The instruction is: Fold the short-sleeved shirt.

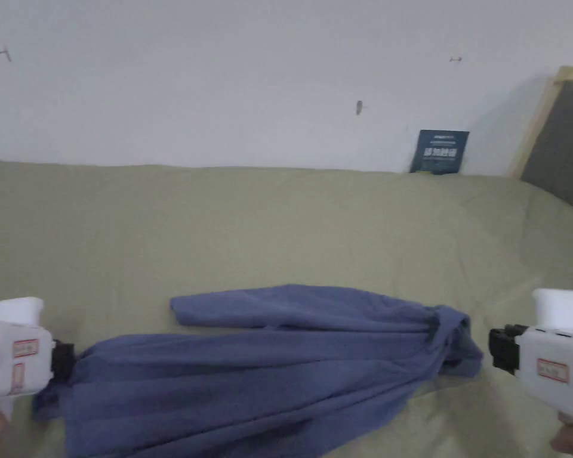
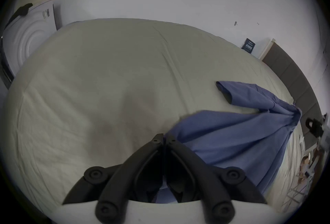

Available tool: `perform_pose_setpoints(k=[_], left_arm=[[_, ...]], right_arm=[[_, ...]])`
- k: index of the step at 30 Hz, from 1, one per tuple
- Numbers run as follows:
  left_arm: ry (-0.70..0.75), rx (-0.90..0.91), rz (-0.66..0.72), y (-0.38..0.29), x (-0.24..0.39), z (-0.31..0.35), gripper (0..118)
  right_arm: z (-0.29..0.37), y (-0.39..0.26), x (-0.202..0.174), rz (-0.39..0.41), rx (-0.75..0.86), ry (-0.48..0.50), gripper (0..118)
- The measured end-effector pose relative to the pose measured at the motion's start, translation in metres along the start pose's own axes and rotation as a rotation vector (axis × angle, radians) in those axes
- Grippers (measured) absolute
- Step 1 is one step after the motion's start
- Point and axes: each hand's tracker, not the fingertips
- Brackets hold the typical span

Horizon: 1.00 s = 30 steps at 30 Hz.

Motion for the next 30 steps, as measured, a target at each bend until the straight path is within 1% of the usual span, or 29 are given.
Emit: perform_pose_setpoints(k=[1, 2, 3, 4, 5, 6, 7, 8, 9, 10, 11, 12, 15, 16, 17, 18, 19, 20, 21, 22, 23, 24, 25, 26, 27, 30], left_arm=[[-0.02, -0.003, 0.015, -0.001, 0.002, 0.003, 0], [-0.03, 0.007, 0.019, 0.003, -0.006, -0.003, 0], [-0.027, 0.012, 0.012, 0.002, -0.004, -0.001, 0], [-0.018, 0.013, -0.001, 0.001, -0.001, 0.0, 0], [-0.017, 0.003, -0.006, 0.0, 0.001, 0.002, 0], [-0.022, -0.001, -0.013, 0.001, -0.003, 0.0, 0], [-0.019, 0.001, -0.017, 0.0, -0.003, 0.001, 0], [-0.02, -0.001, -0.021, 0.0, -0.002, 0.001, 0], [-0.023, -0.011, -0.026, -0.001, 0.0, 0.002, 0], [-0.023, -0.009, -0.026, 0.001, -0.007, -0.002, 0], [-0.024, -0.011, -0.024, 0.002, -0.008, -0.002, 0], [-0.025, -0.01, -0.022, 0.002, -0.008, -0.002, 0], [-0.034, -0.015, -0.024, 0.001, -0.01, -0.003, 0], [-0.035, -0.013, -0.027, 0.001, -0.011, -0.004, 0], [-0.035, -0.016, -0.029, 0.001, -0.012, -0.005, 0], [-0.038, -0.014, -0.029, 0.002, -0.014, -0.007, 0], [-0.038, -0.012, -0.025, 0.002, -0.015, -0.008, 0], [-0.045, -0.005, -0.013, 0.002, -0.017, -0.008, 0], [-0.054, -0.003, -0.004, 0.003, -0.018, -0.007, 0], [-0.06, 0.011, 0.002, 0.002, -0.017, -0.005, 0], [-0.068, 0.03, 0.001, 0.003, -0.017, -0.002, 0], [-0.079, 0.049, -0.002, 0.005, -0.017, 0.001, 0], [-0.091, 0.066, -0.003, 0.008, -0.017, 0.005, 0], [-0.1, 0.07, -0.003, 0.011, -0.018, 0.008, 0], [-0.103, 0.083, -0.001, 0.015, -0.015, 0.012, 0], [-0.105, 0.132, 0.02, 0.034, -0.015, 0.026, 0]], right_arm=[[-0.006, 0.002, 0.007, -0.009, -0.023, 0.011, 2], [-0.011, 0.003, 0.012, -0.031, -0.036, 0.004, 6], [-0.016, 0.004, 0.016, -0.052, -0.04, 0.018, 18], [-0.022, 0.005, 0.021, -0.08, -0.066, 0.047, 40], [-0.027, 0.008, 0.023, -0.097, -0.078, 0.053, 60], [-0.031, 0.009, 0.025, -0.13, -0.069, 0.081, 70], [-0.038, 0.008, 0.028, -0.168, -0.063, 0.166, 70], [-0.044, 0.007, 0.03, -0.203, -0.05, 0.232, 96], [-0.052, 0.007, 0.029, -0.22, -0.028, 0.276, 101], [-0.063, 0.009, 0.026, -0.201, -0.046, 0.282, 101], [-0.071, 0.011, 0.021, -0.198, -0.068, 0.247, 101], [-0.082, 0.012, 0.016, -0.218, -0.108, 0.221, 101], [-0.113, 0.014, 0.007, -0.368, -0.166, 0.224, 101], [-0.122, 0.015, 0.003, -0.389, -0.209, 0.227, 101], [-0.128, 0.017, -0.001, -0.406, -0.263, 0.189, 98], [-0.133, 0.017, -0.004, -0.433, -0.281, 0.177, 81], [-0.131, 0.016, -0.006, -0.445, -0.277, 0.213, 37], [-0.131, 0.018, -0.008, -0.444, -0.263, 0.198, 14], [-0.125, 0.018, -0.009, -0.466, -0.239, 0.234, 14], [-0.118, 0.018, -0.008, -0.457, -0.179, 0.247, 14], [-0.11, 0.02, -0.011, -0.388, -0.129, 0.288, 14], [-0.103, 0.025, -0.014, -0.303, -0.104, 0.276, 14], [-0.096, 0.031, -0.019, -0.226, -0.088, 0.219, 14], [-0.091, 0.034, -0.021, -0.19, -0.065, 0.225, 14], [-0.084, 0.039, -0.027, -0.184, -0.033, 0.256, 14], [-0.076, 0.058, -0.035, -0.225, -0.01, 0.27, 14]])
